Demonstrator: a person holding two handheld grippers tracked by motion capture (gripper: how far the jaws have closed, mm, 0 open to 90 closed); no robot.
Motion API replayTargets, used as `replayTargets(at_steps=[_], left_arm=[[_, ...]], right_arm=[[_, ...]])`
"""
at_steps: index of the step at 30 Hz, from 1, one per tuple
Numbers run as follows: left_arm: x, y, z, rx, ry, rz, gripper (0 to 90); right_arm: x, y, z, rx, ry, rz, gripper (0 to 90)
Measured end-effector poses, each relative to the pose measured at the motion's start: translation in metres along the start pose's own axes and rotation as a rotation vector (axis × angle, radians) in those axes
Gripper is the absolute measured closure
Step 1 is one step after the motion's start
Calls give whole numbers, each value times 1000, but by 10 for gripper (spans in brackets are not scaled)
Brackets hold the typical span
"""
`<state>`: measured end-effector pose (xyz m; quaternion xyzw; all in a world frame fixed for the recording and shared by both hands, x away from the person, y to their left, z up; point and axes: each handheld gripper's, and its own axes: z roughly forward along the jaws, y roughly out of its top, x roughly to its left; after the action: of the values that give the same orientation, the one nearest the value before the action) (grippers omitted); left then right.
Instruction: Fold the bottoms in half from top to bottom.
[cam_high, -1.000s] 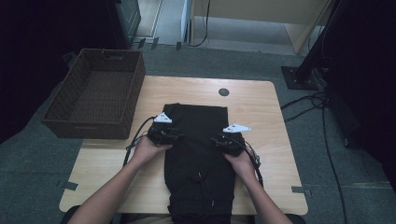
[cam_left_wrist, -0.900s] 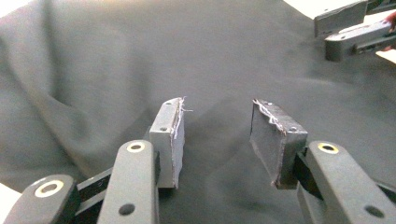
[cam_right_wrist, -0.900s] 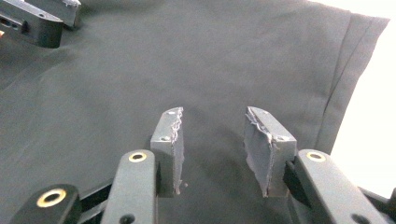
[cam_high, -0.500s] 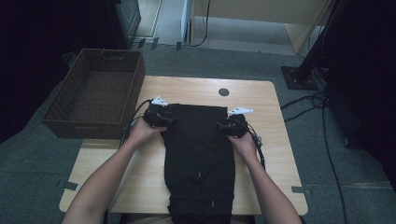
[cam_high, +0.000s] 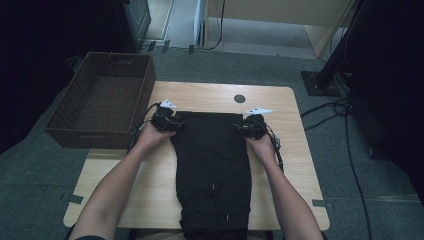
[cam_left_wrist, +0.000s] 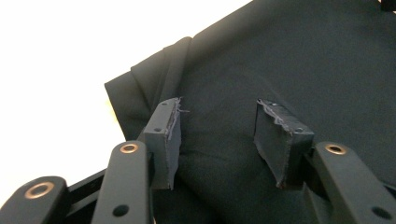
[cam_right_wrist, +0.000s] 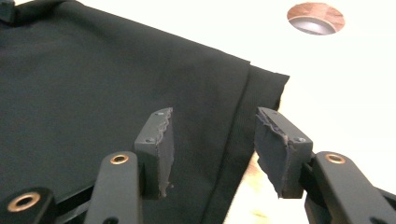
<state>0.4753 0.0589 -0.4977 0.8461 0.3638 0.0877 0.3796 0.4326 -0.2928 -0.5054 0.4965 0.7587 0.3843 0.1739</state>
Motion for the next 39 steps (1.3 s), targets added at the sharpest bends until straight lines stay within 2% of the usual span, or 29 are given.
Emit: replayTargets(at_steps=[5, 8, 15, 18, 23, 26, 30, 33, 35, 37, 39], left_arm=[[5, 0, -6, -5, 19, -27, 468], [6, -1, -8, 11, 17, -34, 458], [6, -5, 2, 60, 23, -51, 433], [5, -7, 5, 42, 25, -60, 426], [-1, -8, 7, 29, 46, -31, 438], [-4, -7, 8, 36, 44, -17, 480], [-10, -5, 12, 32, 34, -7, 536], [-14, -4, 14, 31, 25, -1, 612], [-16, -4, 16, 23, 3, -10, 684], [-15, -4, 17, 17, -32, -42, 752], [-16, -4, 18, 20, -43, -42, 804]], right_arm=[[-3, -2, 1, 18, 0, 9, 456], [-4, -2, 2, 14, -3, 13, 453], [-1, -5, 10, 37, -3, 16, 440], [1, -5, 11, 36, -2, 10, 437], [6, -5, 14, 30, -11, -11, 445], [11, -6, 16, 28, -26, -40, 459], [14, -6, 17, 20, -25, -39, 479], [17, -6, 18, 9, -23, -44, 522], [20, -7, 19, -1, -22, -34, 551], [22, -8, 20, -10, -18, -37, 589], [24, -9, 19, -18, -6, -38, 666]])
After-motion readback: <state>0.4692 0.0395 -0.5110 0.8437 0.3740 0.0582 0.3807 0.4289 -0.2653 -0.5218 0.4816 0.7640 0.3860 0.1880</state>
